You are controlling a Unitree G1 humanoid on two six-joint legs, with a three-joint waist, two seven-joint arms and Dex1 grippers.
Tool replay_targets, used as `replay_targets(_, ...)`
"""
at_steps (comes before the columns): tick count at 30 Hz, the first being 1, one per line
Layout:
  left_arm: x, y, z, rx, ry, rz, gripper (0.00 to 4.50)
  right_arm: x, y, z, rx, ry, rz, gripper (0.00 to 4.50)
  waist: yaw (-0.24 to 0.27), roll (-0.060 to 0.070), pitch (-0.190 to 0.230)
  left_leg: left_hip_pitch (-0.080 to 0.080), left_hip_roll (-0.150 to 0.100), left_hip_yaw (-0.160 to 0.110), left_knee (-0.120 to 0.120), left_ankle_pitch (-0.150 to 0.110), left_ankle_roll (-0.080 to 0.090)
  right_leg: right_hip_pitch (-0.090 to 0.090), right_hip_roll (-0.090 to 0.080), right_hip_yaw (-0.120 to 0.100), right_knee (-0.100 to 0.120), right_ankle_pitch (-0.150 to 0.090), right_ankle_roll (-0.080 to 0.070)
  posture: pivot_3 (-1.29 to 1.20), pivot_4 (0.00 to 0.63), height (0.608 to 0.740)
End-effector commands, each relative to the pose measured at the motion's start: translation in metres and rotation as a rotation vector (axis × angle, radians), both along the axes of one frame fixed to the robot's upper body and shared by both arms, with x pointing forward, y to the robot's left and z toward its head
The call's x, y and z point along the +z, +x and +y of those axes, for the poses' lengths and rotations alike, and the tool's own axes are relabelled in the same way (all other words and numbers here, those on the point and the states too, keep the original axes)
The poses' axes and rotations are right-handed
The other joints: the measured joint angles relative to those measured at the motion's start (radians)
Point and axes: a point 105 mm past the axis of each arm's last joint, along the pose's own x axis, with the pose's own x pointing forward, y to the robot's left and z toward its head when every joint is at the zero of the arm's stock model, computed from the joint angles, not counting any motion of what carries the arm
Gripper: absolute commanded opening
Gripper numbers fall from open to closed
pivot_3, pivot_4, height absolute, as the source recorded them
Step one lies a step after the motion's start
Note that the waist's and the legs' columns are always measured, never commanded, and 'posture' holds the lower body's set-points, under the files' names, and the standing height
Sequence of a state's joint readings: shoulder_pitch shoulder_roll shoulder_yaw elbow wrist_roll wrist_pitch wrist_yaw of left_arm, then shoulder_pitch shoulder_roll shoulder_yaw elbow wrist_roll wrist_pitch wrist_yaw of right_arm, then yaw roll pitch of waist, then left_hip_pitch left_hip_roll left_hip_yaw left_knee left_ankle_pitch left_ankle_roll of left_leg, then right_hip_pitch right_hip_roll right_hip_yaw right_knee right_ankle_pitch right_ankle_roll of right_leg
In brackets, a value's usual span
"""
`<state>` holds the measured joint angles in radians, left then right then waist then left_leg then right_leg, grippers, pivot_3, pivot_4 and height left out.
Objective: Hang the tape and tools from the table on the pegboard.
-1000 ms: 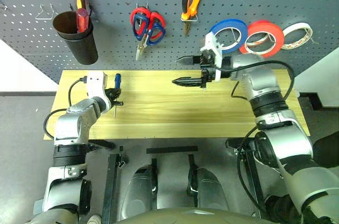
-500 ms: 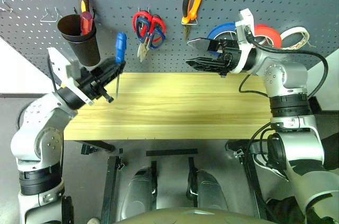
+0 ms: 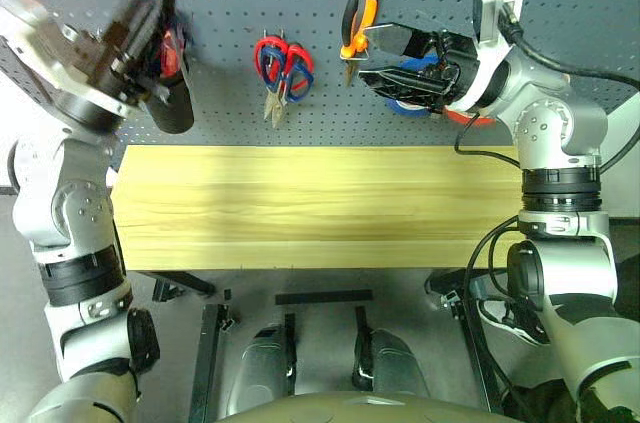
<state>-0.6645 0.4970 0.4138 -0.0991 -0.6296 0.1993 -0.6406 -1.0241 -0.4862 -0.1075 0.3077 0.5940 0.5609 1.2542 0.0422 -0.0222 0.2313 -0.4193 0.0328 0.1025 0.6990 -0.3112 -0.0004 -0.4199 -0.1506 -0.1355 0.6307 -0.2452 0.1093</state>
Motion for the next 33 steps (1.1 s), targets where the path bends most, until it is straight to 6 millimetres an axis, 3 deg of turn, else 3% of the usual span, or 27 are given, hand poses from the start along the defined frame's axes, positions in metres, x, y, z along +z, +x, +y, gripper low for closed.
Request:
replay_targets(1, 0.026, -0.003, 0.017, 0.119, -0.011, -0.123, 0.5, 0.016, -0.009, -0.002, 0.004, 0.025, -0.073, 4.5, -0.002, 0.0, -0.006, 0.0, 0.0, 0.0, 0.0, 0.0, 0.0, 0.0, 0.0, 0.0, 0.0, 0.0, 0.0, 0.1, 0.095, 0.732)
replay_targets(6, 0.041, 0.008, 0.033, 0.201, -0.013, -0.174, 0.5, 0.015, -0.009, -0.002, -0.01, 0.029, -0.072, 4.5, -0.003, 0.0, -0.012, 0.0, 0.0, 0.0, 0.0, 0.0, 0.0, 0.0, 0.0, 0.0, 0.0, 0.0, 0.0, 0.1, 0.096, 0.732)
replay_targets(9, 0.041, 0.024, 0.053, 0.322, -0.026, -0.163, 0.5, 0.014, -0.009, -0.004, -0.025, 0.026, -0.07, 4.5, -0.004, 0.0, -0.013, 0.0, 0.0, 0.0, 0.0, 0.0, 0.0, 0.0, 0.0, 0.0, 0.0, 0.0, 0.0, 0.08, 0.099, 0.732)
replay_targets(15, 0.027, 0.045, 0.063, 0.417, -0.049, -0.145, 0.5, 0.013, -0.009, -0.007, -0.045, 0.023, -0.067, 4.5, -0.004, 0.0, -0.016, 0.0, 0.0, 0.0, 0.0, 0.0, 0.0, 0.0, 0.0, 0.0, 0.0, 0.0, 0.0, 0.07, 0.102, 0.732)
replay_targets(25, -0.02, 0.074, 0.06, 0.467, -0.044, -0.005, 0.5, 0.01, -0.009, -0.01, -0.086, -0.003, -0.07, 4.5, -0.009, -0.001, -0.017, 0.0, 0.0, 0.0, 0.0, 0.0, 0.0, 0.0, 0.0, 0.0, 0.0, 0.0, 0.0, 0.05, 0.112, 0.732)
replay_targets(33, -0.019, 0.065, 0.061, 0.475, -0.057, -0.035, 3.04, 0.009, -0.008, -0.013, -0.109, -0.009, -0.071, 4.5, -0.031, -0.001, -0.017, 0.0, 0.0, 0.0, 0.001, 0.0, 0.0, 0.0, 0.0, 0.0, 0.001, 0.0, 0.0, 0.05, 0.12, 0.732)
